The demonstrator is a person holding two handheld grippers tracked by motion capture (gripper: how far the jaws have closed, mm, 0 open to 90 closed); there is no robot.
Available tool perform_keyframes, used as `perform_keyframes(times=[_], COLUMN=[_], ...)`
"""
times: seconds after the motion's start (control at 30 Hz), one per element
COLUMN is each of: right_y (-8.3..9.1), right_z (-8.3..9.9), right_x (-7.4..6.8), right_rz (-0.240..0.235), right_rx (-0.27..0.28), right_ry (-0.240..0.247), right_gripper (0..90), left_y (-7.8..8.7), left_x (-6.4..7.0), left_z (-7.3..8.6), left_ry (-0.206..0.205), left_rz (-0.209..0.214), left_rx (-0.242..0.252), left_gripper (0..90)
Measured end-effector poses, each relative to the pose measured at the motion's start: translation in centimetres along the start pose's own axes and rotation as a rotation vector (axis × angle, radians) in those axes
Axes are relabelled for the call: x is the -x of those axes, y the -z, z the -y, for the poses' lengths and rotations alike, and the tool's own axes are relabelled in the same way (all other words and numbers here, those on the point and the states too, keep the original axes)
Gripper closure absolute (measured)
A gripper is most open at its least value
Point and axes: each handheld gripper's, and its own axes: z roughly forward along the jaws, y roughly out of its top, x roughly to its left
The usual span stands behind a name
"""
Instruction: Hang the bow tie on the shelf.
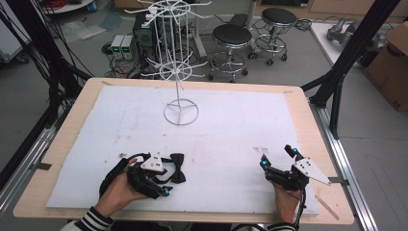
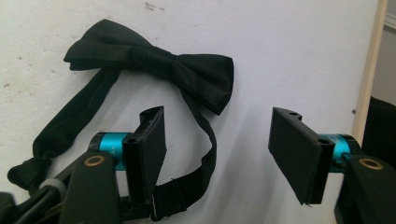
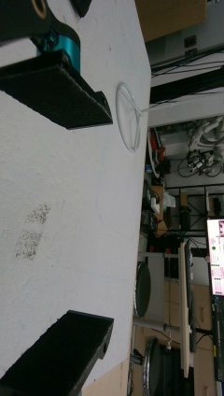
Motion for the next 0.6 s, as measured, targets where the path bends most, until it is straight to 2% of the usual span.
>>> perform_keyframes(times=[0.07,0.17,0.27,0.47,0.6], right_y=[0.00,0.02,0.00,0.03,0.02], right_z=[0.00,0.00,0.00,0.00,0.00], right_x=[0.00,-0.01,0.00,0.00,-0.02], right_rz=[0.000,-0.001,0.000,0.000,0.001], right_rx=[0.000,-0.001,0.000,-0.001,-0.001], right_ry=[-0.001,-0.005,0.000,-0.004,-0.004], right_gripper=[3.5,3.5,3.5,3.5,3.5], left_y=[-0.03,-0.15,-0.43,-0.72,-0.74], left_x=[0.00,0.02,-0.11,0.03,0.09], left_z=[-0.03,-0.11,-0.37,-0.59,-0.64], left_ry=[-0.004,0.012,0.045,0.038,0.035], left_rz=[-0.003,-0.018,-0.028,-0.041,-0.053], left_rx=[-0.015,-0.020,-0.036,-0.062,-0.078], left_gripper=[41.4,44.2,45.8,52.8,54.4])
